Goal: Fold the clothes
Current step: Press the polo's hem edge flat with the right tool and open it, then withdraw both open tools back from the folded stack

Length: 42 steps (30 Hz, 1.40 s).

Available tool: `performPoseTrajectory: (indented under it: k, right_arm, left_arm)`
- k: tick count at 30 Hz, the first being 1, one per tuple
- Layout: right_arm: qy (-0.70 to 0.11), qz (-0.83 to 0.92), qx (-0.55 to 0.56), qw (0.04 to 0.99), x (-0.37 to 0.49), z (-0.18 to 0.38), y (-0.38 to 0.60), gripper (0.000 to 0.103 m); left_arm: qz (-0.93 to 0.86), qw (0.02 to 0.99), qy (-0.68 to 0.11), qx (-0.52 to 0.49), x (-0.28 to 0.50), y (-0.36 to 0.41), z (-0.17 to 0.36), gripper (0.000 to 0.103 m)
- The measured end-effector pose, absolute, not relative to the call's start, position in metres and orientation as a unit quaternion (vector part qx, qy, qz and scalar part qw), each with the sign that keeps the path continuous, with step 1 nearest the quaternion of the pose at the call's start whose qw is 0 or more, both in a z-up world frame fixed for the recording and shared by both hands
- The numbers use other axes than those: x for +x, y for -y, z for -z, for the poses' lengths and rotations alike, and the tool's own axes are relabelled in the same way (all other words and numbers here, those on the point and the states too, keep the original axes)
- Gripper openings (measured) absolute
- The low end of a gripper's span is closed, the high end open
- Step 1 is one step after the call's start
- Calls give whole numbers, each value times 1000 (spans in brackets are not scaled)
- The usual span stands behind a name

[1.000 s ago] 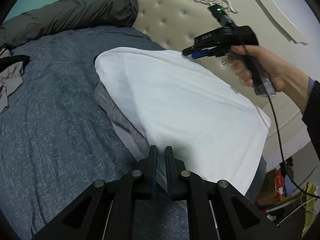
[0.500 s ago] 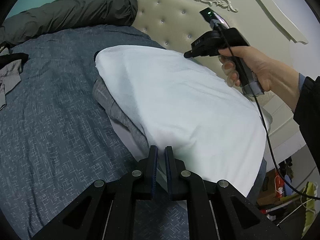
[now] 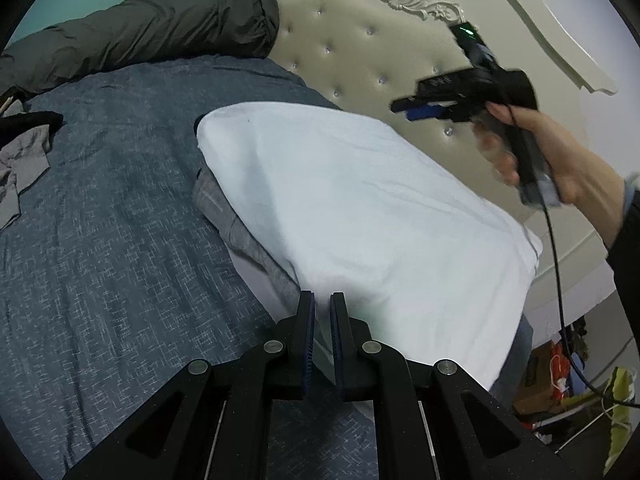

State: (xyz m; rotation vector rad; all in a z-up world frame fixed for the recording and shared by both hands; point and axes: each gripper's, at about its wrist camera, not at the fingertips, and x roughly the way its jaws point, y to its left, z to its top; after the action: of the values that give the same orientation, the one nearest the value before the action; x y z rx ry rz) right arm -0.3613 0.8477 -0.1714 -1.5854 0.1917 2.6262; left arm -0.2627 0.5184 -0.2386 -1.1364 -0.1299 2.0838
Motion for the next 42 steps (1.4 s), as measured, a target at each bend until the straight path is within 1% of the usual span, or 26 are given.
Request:
performPoseTrajectory:
  k: [7,13,17,23,27,30,34,37,42]
  right_arm:
    - [-51,-848,-526,-34,-310,167,-836,34]
    - [-46,-834,-548,-47,-281,181,-825,19]
    - [-39,-832,-553,-24,-271,185,-826,17]
    - [-34,-844,-536,17,-256,175,-831,17]
    - [-51,-856,-514,25,-238,165,-835,17]
    - [-57,-864,-500,9,-221,157,-828,17]
    - [-29,-863,-504,-6,-204,159,-814,17]
    - [-9,-861,-509,3,-191,166,-812,17]
    - [-11,-863,-504,26,-169,171,-817,17]
  left_arm:
    - [-814,383,42,-435,-248,-517,223,8]
    - [-809,396,34,-434,-229,-524,216,9]
    - [-810,394,30,-435,-220,-529,214,8]
    - [-812,389,27,-434,-213,-530,208,9]
    - [-814,387,25,-433,-209,-529,204,9]
    - [-814,386,24,-432,-207,-528,200,8]
    - [-815,385,24,-433,-203,-527,196,9]
    - [-815,386,25,-432,-198,-524,193,9]
    - [-816,387,22,-429,-187,-521,186,9]
